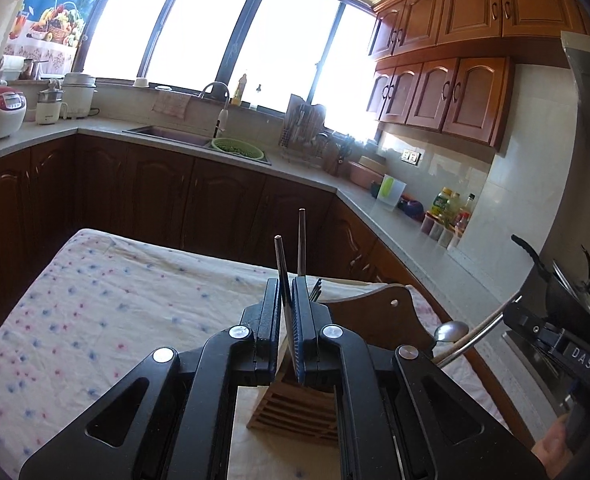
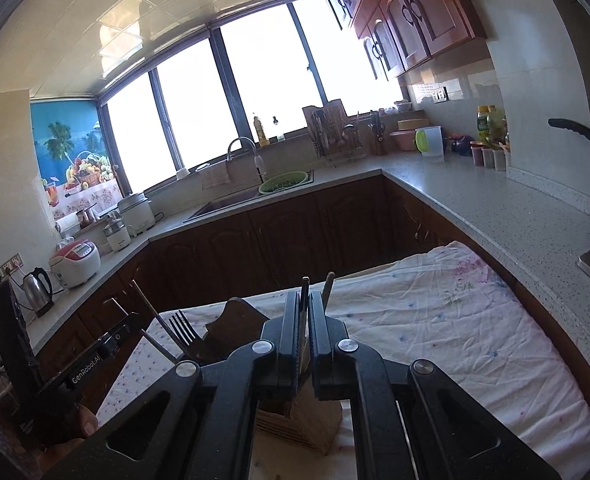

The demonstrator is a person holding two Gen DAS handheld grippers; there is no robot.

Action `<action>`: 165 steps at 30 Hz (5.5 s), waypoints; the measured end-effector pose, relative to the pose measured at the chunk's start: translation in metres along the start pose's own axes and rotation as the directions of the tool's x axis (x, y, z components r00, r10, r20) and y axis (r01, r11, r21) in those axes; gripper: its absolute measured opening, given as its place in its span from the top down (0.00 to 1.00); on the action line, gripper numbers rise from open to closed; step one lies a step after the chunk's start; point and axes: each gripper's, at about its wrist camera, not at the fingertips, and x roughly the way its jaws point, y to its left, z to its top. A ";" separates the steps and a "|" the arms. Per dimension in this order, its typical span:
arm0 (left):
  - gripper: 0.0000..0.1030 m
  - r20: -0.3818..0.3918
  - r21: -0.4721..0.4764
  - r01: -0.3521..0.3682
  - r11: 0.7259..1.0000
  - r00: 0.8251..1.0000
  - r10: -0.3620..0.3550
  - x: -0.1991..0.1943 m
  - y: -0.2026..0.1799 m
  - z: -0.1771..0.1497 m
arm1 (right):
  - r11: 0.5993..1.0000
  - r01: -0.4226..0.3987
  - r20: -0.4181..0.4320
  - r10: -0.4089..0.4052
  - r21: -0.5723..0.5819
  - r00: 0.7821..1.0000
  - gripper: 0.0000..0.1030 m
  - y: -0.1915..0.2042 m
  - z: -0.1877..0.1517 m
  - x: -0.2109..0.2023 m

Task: Organize utensils
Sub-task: 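Carry both chopsticks to the wooden holder and lower them into it, then open the left tool releasing its chopstick while the right tool releases its chopstick, then move both tools back over the remaining chopsticks on the cloth, then close the left tool on a wooden chopstick while the right tool grasps another wooden chopstick, then carry both chopsticks to the wooden holder and lower them into it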

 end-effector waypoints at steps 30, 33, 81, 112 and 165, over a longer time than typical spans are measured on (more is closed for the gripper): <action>0.26 -0.025 -0.061 0.020 0.998 0.999 -0.022 -0.073 0.017 -0.001 | 0.993 -0.074 0.117 0.063 0.097 0.991 0.07 -0.011 0.001 -0.063; 0.26 -0.049 -0.069 0.010 0.998 0.999 -0.014 -0.087 0.023 -0.013 | 0.994 -0.070 0.109 0.060 0.086 0.992 0.07 -0.010 -0.012 -0.077; 0.57 -0.514 0.100 0.021 0.995 0.857 0.034 -0.057 -0.010 -0.151 | 1.000 0.023 -0.392 -0.018 0.008 0.920 0.48 -0.023 -0.165 -0.025; 0.94 -0.579 0.327 0.111 0.938 0.808 0.106 0.008 -0.050 -0.165 | 0.987 0.029 -0.483 -0.102 -0.156 0.869 0.90 -0.015 -0.171 0.024; 0.95 -0.102 0.050 0.165 0.985 0.982 -0.159 -0.148 -0.010 0.014 | 0.992 -0.127 -0.038 0.127 0.005 0.991 0.95 0.004 -0.017 -0.118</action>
